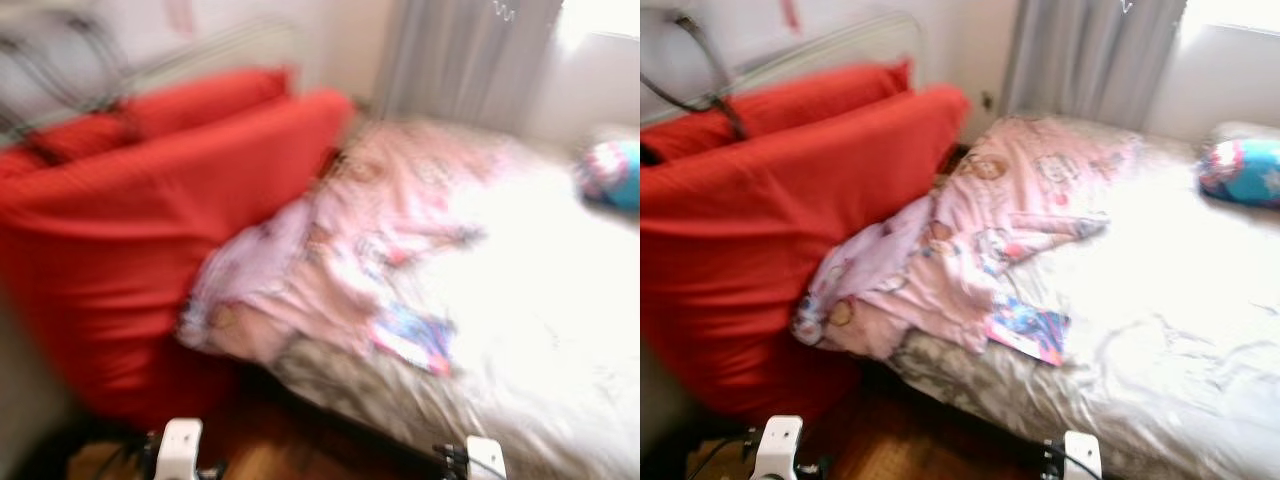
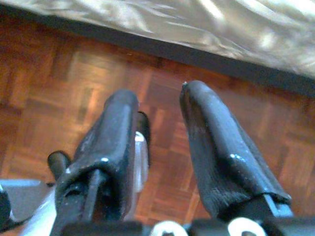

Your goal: Clean up the room

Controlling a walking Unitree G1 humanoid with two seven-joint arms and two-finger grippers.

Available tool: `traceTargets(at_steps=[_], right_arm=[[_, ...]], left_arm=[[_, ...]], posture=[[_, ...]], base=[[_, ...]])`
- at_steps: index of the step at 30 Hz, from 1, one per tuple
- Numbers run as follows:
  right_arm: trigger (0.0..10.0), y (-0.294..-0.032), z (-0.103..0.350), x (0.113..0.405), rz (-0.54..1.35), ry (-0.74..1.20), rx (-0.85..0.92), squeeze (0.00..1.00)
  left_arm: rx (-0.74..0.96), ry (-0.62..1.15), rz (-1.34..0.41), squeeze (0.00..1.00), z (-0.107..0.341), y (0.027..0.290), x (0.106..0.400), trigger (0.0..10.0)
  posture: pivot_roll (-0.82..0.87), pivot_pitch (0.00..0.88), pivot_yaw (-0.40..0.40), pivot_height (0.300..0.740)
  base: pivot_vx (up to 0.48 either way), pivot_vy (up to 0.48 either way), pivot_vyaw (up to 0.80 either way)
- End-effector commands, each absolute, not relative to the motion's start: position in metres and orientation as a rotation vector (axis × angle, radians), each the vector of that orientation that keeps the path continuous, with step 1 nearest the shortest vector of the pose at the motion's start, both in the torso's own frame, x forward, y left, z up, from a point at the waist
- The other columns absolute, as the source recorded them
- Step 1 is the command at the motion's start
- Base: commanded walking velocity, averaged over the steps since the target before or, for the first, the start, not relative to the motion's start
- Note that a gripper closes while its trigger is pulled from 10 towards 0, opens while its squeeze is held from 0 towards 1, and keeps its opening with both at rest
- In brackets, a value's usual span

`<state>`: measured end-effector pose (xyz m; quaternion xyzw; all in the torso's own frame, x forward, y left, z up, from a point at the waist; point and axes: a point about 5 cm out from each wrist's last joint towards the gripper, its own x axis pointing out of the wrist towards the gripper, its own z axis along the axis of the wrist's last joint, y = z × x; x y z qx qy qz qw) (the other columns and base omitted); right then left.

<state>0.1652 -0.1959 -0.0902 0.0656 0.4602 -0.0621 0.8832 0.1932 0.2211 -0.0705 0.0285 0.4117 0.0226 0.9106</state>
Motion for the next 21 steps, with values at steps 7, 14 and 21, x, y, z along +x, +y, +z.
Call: traceTargets(at_steps=[7,14,21], right_arm=[[10.0,-0.183,-0.09,0.167,-0.136,0.924,0.243,0.0],[10.0,-0.183,-0.09,0.168,-0.14,0.917,0.235,0.0],[10.0,-0.182,-0.089,0.169,-0.142,0.897,0.229,0.0]], left_arm=[[0.042,0.944,0.092,0.0,-0.075,0.205,0.198,10.0],[0.04,0.949,0.1,0.0,-0.076,0.21,0.193,10.0],[0.027,0.952,0.111,0.0,-0.078,0.213,0.189,10.0]], posture=[[-0.07,0.0,-0.018,0.74],[-0.07,0.0,-0.014,0.74],[-0.08,0.0,-0.007,0.74]], base=[[0.0,0.0,-0.79],[0.0,0.0,-0.45],[0.0,0.0,0.0]])
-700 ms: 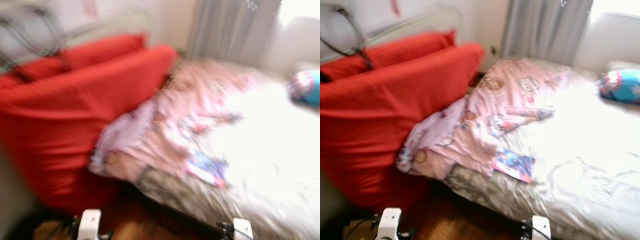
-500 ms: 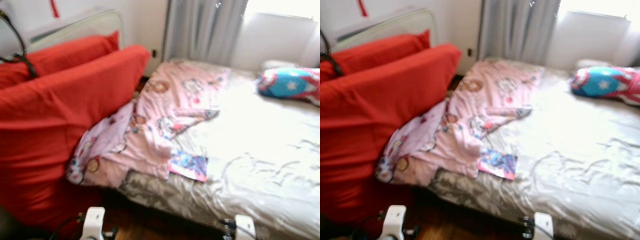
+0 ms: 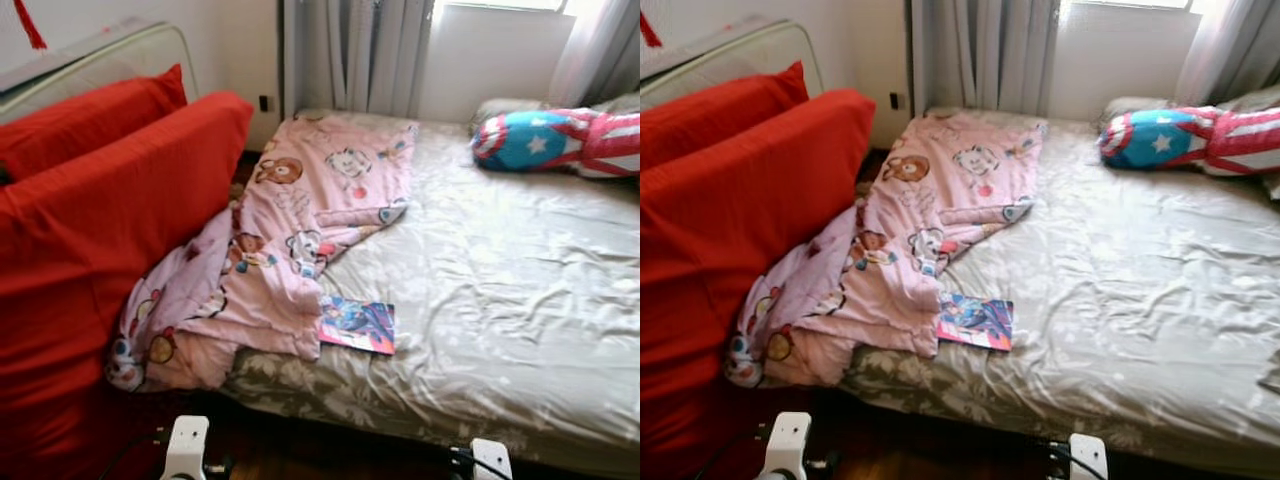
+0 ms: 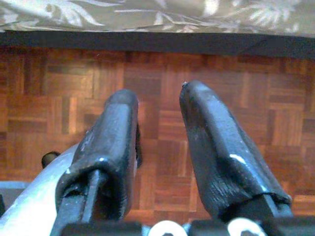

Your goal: Clean up the room

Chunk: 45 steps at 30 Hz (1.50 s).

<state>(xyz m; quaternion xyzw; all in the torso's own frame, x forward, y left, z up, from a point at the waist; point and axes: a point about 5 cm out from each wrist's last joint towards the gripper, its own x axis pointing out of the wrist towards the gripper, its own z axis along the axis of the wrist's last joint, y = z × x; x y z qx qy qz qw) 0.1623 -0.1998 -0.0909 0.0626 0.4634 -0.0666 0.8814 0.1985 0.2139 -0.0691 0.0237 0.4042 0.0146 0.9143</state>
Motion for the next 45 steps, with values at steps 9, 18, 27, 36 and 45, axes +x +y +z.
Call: traceTargets(at_steps=[9,18,27,36,45], right_arm=[[10.0,-0.1823,-0.0889,0.1696,-0.141,0.9,0.21,0.0],[10.0,-0.1803,-0.0885,0.1711,-0.139,0.9,0.21,0.0],[10.0,-0.186,-0.0884,0.1705,-0.136,0.913,0.181,0.0],[10.0,-0.1883,-0.0862,0.1741,-0.117,0.898,0.177,0.0],[10.0,-0.1891,-0.0852,0.1767,-0.128,0.896,0.176,0.0]], left_arm=[[-0.021,0.942,0.136,0.0,-0.0778,0.2137,0.188,10.0],[-0.02,0.936,0.143,0.0,-0.0766,0.2152,0.1899,10.0],[-0.046,0.928,0.154,0.0,-0.0775,0.2101,0.1898,10.0],[-0.073,0.921,0.185,0.0,-0.0773,0.2096,0.1906,10.0],[-0.066,0.918,0.181,0.0,-0.076,0.2098,0.1931,10.0]], posture=[[-0.08,0.0,-0.003,0.74],[-0.06,0.0,-0.005,0.74],[-0.05,0.0,-0.042,0.74],[-0.04,0.0,-0.063,0.74],[-0.04,0.0,-0.065,0.74]], base=[[0.0,0.0,0.0],[0.0,0.0,0.0],[0.0,0.0,0.0],[0.0,0.0,0.0],[0.0,0.0,0.0]])
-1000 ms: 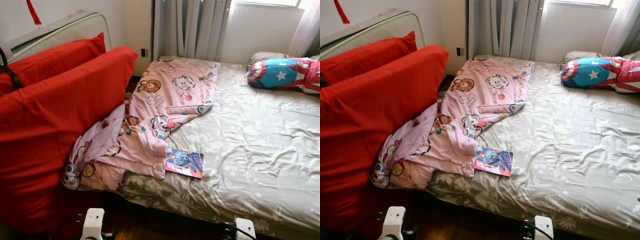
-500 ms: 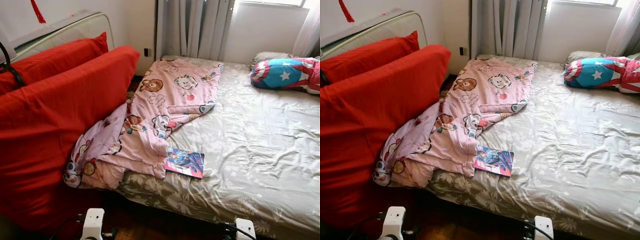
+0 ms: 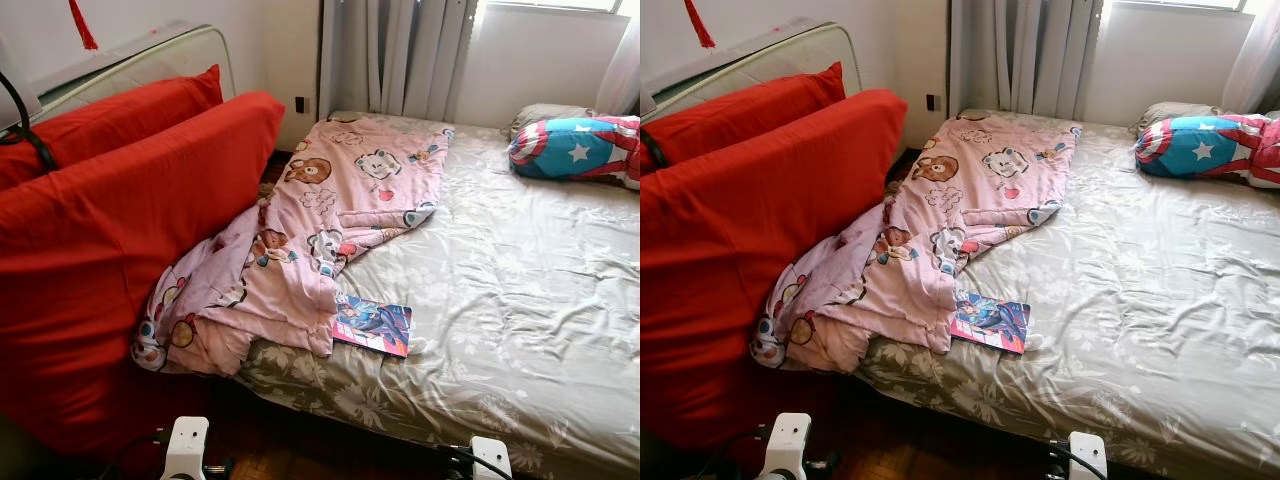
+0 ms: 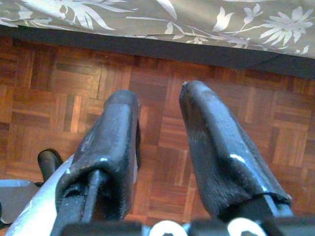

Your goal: Clean up the room

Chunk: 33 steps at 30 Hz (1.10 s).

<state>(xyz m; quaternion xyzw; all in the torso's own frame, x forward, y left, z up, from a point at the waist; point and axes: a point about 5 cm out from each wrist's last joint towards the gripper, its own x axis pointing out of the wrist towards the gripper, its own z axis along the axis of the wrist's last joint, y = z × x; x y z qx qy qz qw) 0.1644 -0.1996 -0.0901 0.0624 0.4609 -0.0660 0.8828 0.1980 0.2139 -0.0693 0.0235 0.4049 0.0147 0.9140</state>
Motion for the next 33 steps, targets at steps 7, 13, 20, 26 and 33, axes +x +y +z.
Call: traceTargets(at_steps=[7,13,20,26,33], right_arm=[[10.0,-0.189,-0.085,0.178,-0.142,0.894,0.184,0.0],[10.0,-0.189,-0.084,0.179,-0.143,0.895,0.183,0.0],[10.0,-0.189,-0.083,0.181,-0.156,0.862,0.199,0.0],[10.0,-0.189,-0.082,0.182,-0.157,0.858,0.205,0.0],[10.0,-0.186,-0.083,0.181,-0.16,0.857,0.218,0.0]], left_arm=[[-0.044,0.914,0.16,0.0,-0.075,0.21,0.196,10.0],[-0.038,0.915,0.144,0.0,-0.075,0.207,0.196,10.0],[0.058,0.932,0.016,0.0,-0.077,0.196,0.196,10.0],[0.038,0.92,0.038,0.0,-0.075,0.195,0.199,10.0],[0.041,0.902,0.054,0.0,-0.074,0.198,0.2,10.0]], posture=[[-0.04,0.0,-0.06,0.74],[-0.05,0.0,-0.057,0.74],[-0.07,0.0,-0.052,0.74],[-0.07,0.0,-0.049,0.74],[-0.06,0.0,-0.029,0.74]], base=[[0.0,0.0,0.0],[0.0,0.0,0.0],[0.0,0.0,0.0],[0.0,0.0,0.0],[0.0,0.0,0.0]])
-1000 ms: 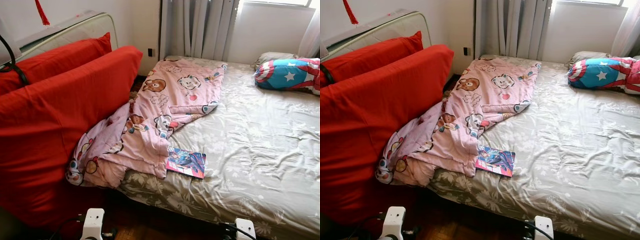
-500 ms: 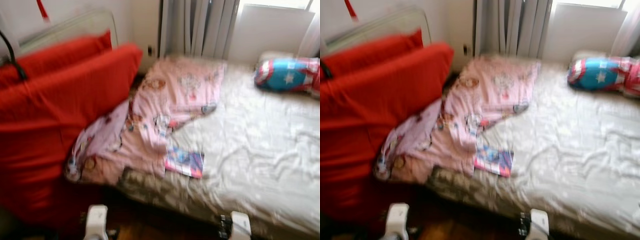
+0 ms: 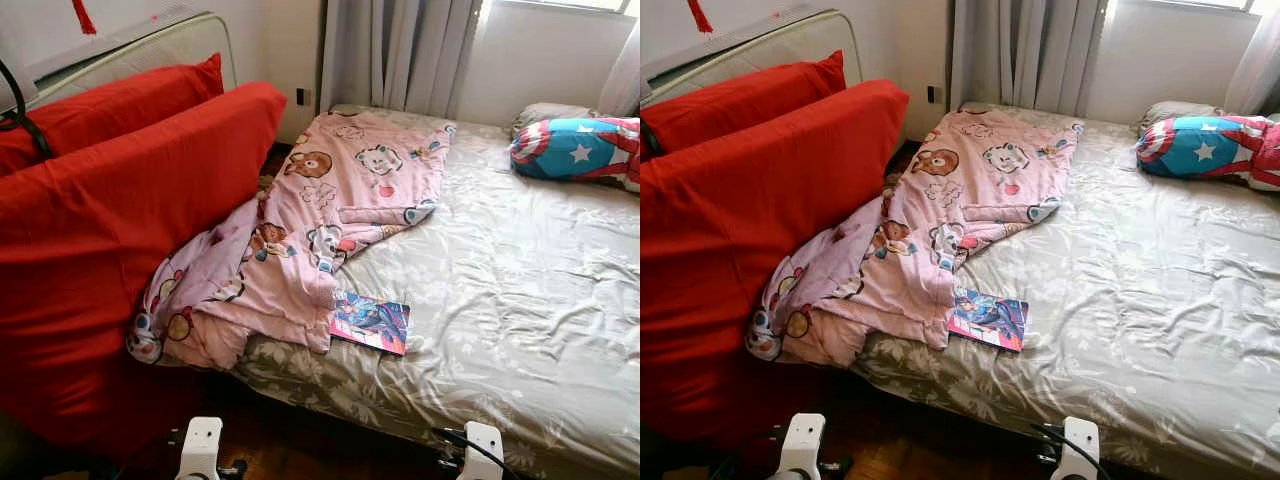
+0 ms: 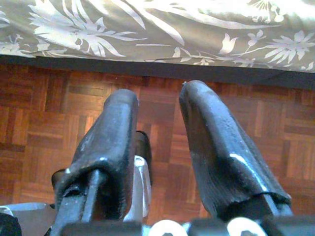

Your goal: Clean up the room

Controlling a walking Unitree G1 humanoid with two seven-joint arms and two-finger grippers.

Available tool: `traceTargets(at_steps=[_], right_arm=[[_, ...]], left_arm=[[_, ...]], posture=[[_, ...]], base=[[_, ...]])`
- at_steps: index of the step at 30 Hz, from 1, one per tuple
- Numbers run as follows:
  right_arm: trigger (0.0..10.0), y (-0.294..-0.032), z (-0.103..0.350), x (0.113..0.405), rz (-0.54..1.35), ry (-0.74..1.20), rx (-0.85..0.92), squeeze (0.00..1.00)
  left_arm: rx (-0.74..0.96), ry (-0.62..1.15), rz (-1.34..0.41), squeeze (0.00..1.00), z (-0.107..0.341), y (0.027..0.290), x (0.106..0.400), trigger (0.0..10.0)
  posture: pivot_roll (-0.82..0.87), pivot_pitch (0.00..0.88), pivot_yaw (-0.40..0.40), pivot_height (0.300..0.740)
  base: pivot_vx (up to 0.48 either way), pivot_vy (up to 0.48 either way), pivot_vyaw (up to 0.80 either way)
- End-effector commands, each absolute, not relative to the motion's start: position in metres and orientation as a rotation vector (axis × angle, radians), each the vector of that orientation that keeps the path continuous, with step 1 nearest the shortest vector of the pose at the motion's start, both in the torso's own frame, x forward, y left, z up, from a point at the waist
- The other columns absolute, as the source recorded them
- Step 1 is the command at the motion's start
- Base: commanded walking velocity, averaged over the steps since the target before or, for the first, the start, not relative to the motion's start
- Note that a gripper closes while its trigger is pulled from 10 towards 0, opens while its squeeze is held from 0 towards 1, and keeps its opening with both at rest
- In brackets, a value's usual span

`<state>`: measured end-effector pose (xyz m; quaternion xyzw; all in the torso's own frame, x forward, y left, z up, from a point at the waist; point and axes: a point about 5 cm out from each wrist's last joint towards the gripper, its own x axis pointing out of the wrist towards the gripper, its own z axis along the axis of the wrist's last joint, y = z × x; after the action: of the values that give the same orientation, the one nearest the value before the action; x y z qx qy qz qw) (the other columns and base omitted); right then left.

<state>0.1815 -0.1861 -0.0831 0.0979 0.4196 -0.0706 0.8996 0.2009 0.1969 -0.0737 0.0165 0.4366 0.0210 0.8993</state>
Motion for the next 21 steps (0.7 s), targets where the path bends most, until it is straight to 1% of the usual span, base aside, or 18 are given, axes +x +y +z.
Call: traceTargets(at_steps=[1,6,13,17,18,21], right_arm=[[10.0,-0.186,-0.083,0.181,-0.16,0.857,0.218,0.0],[10.0,-0.182,-0.082,0.182,-0.168,0.825,0.253,0.0],[10.0,-0.18,-0.081,0.182,-0.161,0.802,0.257,0.0],[10.0,-0.183,-0.076,0.185,-0.166,0.721,0.23,0.0],[10.0,-0.184,-0.073,0.188,-0.167,0.671,0.221,0.0],[10.0,-0.184,-0.07,0.19,-0.144,0.621,0.215,0.0]], left_arm=[[0.042,0.899,0.054,0.0,-0.074,0.198,0.2,10.0],[0.012,0.809,0.097,0.0,-0.069,0.201,0.204,10.0],[0.011,0.777,0.092,0.0,-0.067,0.202,0.205,10.0],[-0.013,0.749,0.098,0.0,-0.066,0.201,0.206,10.0],[-0.029,0.733,0.104,0.0,-0.066,0.201,0.206,10.0],[-0.024,0.719,0.101,0.0,-0.065,0.201,0.206,10.0]], posture=[[-0.06,0.0,-0.029,0.74],[-0.06,0.0,0.0,0.74],[-0.07,0.0,0.008,0.74],[-0.07,0.0,0.001,0.74],[-0.07,0.0,0.001,0.74],[-0.08,0.0,-0.003,0.74]], base=[[0.0,0.0,0.0],[0.0,0.0,0.0],[0.0,0.0,0.0],[0.0,0.0,0.0],[0.0,0.0,0.0],[0.0,0.0,0.0]])
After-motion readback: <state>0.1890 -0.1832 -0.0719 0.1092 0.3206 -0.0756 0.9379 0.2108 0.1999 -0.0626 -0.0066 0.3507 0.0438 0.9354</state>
